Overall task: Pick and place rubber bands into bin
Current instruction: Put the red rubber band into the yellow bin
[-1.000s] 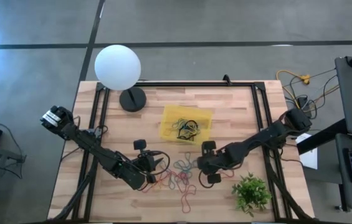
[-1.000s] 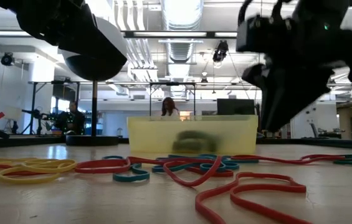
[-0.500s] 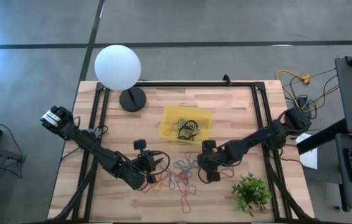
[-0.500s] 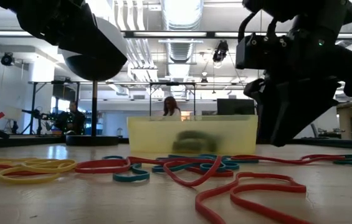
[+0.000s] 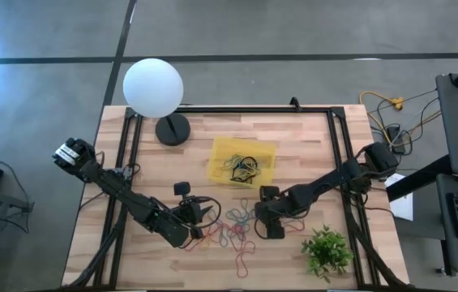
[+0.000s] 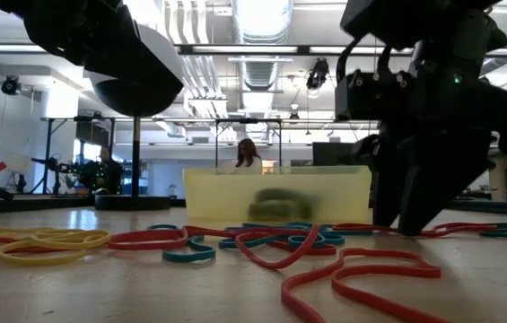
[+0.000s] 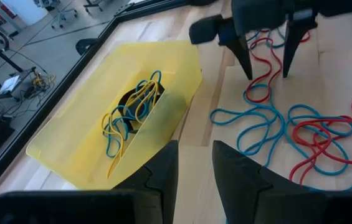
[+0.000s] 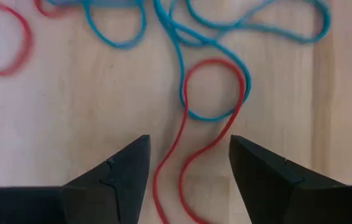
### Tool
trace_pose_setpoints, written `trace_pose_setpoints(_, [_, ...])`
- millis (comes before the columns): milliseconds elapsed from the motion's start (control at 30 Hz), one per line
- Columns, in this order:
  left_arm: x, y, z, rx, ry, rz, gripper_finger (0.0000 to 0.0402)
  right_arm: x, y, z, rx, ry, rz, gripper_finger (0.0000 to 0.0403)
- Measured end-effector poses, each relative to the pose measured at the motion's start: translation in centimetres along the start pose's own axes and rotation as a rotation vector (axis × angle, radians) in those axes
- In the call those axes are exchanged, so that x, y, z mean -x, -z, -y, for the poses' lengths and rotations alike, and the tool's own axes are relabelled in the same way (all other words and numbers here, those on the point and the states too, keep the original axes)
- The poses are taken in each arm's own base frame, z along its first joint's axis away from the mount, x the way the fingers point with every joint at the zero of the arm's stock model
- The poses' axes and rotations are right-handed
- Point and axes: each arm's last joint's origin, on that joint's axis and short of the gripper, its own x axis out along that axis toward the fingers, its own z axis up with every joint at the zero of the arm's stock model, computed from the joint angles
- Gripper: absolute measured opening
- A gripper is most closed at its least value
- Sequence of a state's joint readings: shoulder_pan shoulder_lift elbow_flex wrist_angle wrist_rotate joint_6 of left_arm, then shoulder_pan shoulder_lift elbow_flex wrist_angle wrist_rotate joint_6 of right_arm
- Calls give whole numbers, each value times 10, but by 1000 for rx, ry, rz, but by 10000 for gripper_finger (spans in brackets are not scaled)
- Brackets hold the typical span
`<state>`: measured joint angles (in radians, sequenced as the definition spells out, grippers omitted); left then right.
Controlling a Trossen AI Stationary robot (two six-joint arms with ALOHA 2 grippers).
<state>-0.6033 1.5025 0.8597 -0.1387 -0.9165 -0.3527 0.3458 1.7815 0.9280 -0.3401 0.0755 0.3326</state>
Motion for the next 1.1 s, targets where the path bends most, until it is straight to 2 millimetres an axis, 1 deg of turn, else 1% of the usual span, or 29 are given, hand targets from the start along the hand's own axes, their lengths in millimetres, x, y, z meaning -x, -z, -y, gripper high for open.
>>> trace_pose_setpoints(133, [0,0,0,0,0,0,83,-6,-1,1,-8,9,-2,206])
trace_pose_setpoints(267, [0,0,0,1,0,0,83,-7,-1,1,-10,10,-3,205])
trace_pose_setpoints(367, [0,0,0,0,0,0,83,-7,-1,2,-10,11,-7,195])
trace_pose_setpoints(433, [0,0,0,0,0,0,83,-8,0,2,-10,13,-13,178])
trace_pose_setpoints(533, [0,0,0,0,0,0,83,-8,1,2,-8,8,-21,139])
trace_pose_setpoints(767, [0,0,0,0,0,0,83,-9,1,1,22,-22,-32,25])
trace_pose_setpoints(800, [0,0,0,0,0,0,83,-9,1,0,23,-23,-32,17])
trace_pose_setpoints(900, [0,0,0,0,0,0,83,-9,2,-2,48,-23,-27,11])
trace_pose_setpoints(1100, [0,0,0,-1,0,0,83,-2,-4,-8,119,-27,-6,8])
